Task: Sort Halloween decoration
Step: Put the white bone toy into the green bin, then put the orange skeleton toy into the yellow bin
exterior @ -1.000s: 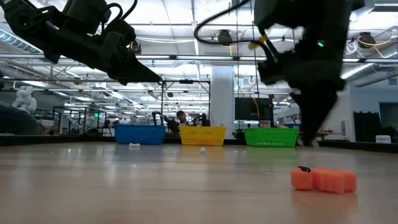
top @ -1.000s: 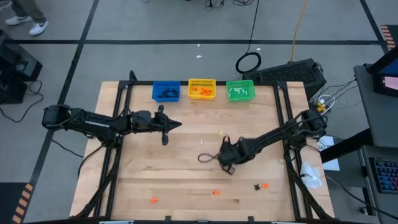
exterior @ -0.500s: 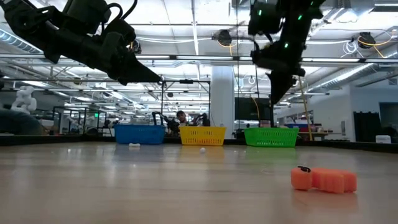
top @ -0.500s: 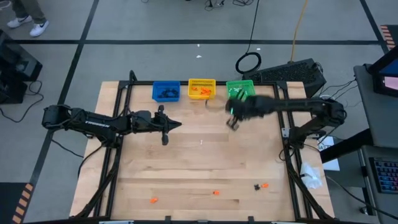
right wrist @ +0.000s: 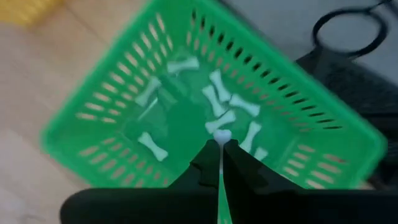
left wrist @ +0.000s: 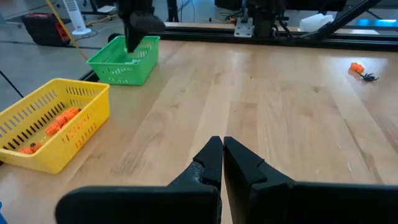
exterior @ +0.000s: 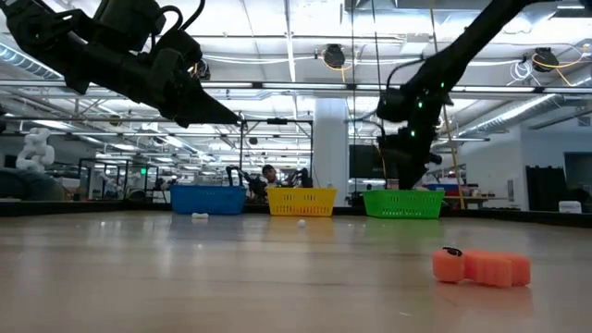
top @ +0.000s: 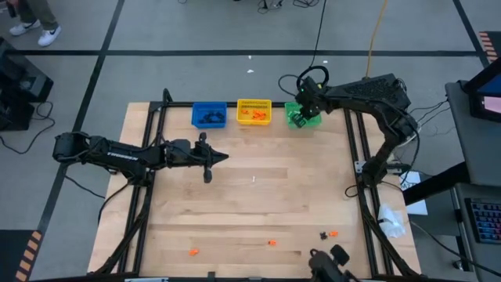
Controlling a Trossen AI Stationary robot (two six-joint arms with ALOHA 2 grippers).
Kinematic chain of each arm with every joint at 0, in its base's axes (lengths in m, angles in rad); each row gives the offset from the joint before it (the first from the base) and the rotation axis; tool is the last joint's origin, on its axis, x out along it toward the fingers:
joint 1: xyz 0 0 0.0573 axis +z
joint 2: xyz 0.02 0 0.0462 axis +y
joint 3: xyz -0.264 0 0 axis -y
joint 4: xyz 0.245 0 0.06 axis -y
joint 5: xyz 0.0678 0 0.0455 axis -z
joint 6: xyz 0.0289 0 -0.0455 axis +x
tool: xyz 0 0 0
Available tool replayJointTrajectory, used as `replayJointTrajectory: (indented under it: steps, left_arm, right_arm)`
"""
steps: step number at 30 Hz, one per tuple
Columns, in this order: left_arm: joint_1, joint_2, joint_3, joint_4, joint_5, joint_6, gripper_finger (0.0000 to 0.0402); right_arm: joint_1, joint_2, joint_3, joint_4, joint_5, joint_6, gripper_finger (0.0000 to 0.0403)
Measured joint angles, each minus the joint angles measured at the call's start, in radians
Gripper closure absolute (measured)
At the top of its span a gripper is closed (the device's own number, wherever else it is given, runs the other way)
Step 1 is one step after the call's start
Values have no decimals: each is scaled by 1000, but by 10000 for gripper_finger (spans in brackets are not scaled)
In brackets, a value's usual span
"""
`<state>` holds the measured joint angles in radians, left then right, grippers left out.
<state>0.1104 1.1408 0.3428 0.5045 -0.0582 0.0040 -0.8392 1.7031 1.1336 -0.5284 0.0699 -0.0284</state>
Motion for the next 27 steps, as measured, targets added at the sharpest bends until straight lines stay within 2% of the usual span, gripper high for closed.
replayJointTrajectory:
  steps: [5, 9, 13, 17, 20, 25, 27]
  left_arm:
    - [0, 0, 0, -18, 0, 0, 394]
    - [-11, -5, 8, -40, 3, 1, 394]
    - [-43, -44, 108, -278, 43, 0, 394]
    - [-122, -64, 252, -591, 20, -22, 394]
    - [-219, -62, 352, -803, 0, -89, 394]
    - [-444, -31, 442, -1027, -101, -306, 394]
    - [-531, -11, 460, -1073, -112, -417, 394]
  right_arm:
    - [-20, 75, 0, 10, -15, -13, 393]
    - [-17, 74, 0, 36, -17, -21, 360]
    - [-17, 31, 0, 43, -17, -39, 310]
    - [-17, -32, 0, 44, -19, -54, 278]
    - [-10, -80, -11, 85, -18, -61, 294]
    - [31, -152, -100, 239, -49, -63, 384]
    - [52, -183, -139, 291, -48, -59, 394]
